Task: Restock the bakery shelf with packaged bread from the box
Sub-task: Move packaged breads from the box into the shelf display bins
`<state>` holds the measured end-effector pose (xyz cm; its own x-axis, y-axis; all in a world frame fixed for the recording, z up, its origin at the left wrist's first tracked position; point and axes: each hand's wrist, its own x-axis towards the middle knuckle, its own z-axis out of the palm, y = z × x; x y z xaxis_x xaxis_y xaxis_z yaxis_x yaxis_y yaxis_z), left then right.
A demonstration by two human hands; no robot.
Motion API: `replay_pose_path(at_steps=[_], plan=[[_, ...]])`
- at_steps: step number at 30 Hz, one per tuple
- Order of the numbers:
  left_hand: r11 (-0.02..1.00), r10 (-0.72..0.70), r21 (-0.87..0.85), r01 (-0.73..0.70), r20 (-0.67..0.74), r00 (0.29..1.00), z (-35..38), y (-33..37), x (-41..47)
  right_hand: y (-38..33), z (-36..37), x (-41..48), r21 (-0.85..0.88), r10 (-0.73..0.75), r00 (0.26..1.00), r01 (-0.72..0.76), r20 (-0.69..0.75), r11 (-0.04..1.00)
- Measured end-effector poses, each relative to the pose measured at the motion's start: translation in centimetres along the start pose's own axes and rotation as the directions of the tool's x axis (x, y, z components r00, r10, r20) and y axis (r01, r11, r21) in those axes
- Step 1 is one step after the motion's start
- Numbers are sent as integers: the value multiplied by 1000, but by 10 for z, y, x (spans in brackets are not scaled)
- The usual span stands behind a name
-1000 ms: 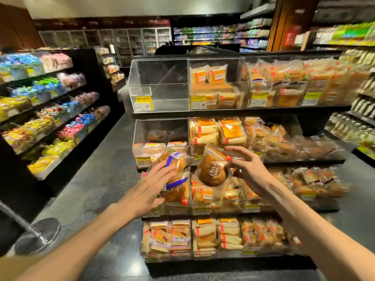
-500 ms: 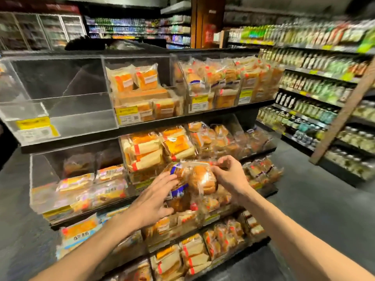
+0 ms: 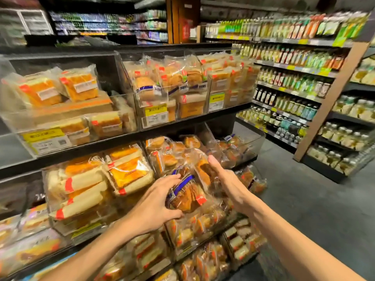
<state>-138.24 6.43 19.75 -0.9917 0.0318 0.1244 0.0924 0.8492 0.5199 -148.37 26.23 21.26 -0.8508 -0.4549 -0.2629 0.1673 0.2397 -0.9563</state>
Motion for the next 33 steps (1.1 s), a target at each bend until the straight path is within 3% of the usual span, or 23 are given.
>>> replay_pose_path(at_steps=[5, 8, 11, 12, 14, 16, 17, 21, 25, 31, 33], plan=[[993, -118, 6, 118, -50, 992, 25, 18, 57, 0, -77, 79, -181, 85, 951, -32, 297, 983], [981, -189, 22, 190, -47, 981, 33, 32, 79, -11, -110, 125, -289, 58, 943, 42, 326, 956], [965, -258, 37, 261, -72, 963, 32, 40, 91, -31, -126, 173, -357, -105, 946, 217, 307, 909], [957, -285, 37, 289, -80, 955, 30, 42, 94, -37, -127, 188, -467, -181, 932, 319, 315, 825], [946, -317, 45, 321, -85, 945, 28, 45, 96, -36, -121, 220, -705, -303, 876, 482, 375, 521], [937, -336, 80, 341, -66, 939, 27, 45, 98, -27, -110, 244, -791, -314, 827, 548, 466, 271], [930, -349, 104, 352, -48, 936, 27, 45, 99, -23, -104, 251, -801, -302, 814, 564, 496, 202], [920, -371, 135, 368, -3, 929, 25, 42, 101, -8, -93, 267, -814, -230, 794, 580, 563, 8], [920, -353, 177, 348, -3, 936, 21, 38, 106, -4, -87, 278, -838, -156, 825, 544, 544, -45], [936, -250, 269, 227, 54, 967, 17, 27, 114, 6, -80, 284, -825, -130, 833, 489, 538, -285], [938, -228, 281, 201, 64, 972, 14, 24, 115, 7, -80, 286, -820, -122, 836, 480, 535, -311]])
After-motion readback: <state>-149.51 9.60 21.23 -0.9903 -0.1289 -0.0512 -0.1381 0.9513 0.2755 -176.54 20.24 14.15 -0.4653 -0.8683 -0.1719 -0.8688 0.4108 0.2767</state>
